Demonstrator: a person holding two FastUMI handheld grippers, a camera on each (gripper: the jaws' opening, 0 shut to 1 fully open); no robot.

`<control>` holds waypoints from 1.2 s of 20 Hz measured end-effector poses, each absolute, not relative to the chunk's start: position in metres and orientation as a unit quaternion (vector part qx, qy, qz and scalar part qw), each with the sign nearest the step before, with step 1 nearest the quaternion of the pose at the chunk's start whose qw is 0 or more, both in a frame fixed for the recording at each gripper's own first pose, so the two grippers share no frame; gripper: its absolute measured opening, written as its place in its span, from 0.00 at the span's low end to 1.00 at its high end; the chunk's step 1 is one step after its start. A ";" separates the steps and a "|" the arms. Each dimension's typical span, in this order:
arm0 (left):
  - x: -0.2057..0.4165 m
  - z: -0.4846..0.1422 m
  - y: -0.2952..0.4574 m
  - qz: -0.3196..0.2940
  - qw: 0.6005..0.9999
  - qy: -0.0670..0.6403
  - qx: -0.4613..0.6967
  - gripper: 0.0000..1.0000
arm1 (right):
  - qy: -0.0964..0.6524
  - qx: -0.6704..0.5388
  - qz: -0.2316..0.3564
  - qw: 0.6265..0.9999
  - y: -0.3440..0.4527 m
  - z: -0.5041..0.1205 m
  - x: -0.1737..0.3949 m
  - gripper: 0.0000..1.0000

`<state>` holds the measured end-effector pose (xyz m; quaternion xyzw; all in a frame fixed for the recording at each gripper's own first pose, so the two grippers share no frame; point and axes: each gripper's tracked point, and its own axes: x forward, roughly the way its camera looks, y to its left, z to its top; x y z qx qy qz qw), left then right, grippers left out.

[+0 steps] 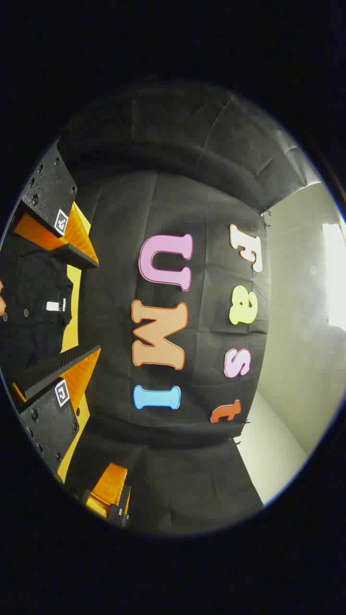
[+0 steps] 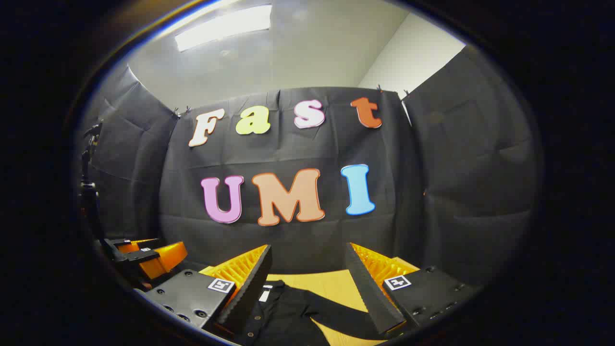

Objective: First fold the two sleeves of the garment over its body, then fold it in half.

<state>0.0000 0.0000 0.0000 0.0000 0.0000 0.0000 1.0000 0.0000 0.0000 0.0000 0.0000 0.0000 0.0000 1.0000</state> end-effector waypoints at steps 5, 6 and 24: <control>-0.001 0.022 0.018 -0.006 0.999 -0.031 0.028 0.92 | -0.025 -0.019 -0.002 0.999 0.028 0.010 0.003 0.95; 0.000 0.025 0.020 -0.008 0.999 -0.037 0.028 0.92 | -0.026 -0.020 0.004 0.999 0.034 0.012 0.003 0.94; -0.010 0.026 0.079 0.022 0.998 -0.040 0.036 0.92 | -0.020 -0.034 0.073 0.997 0.102 -0.002 0.007 0.97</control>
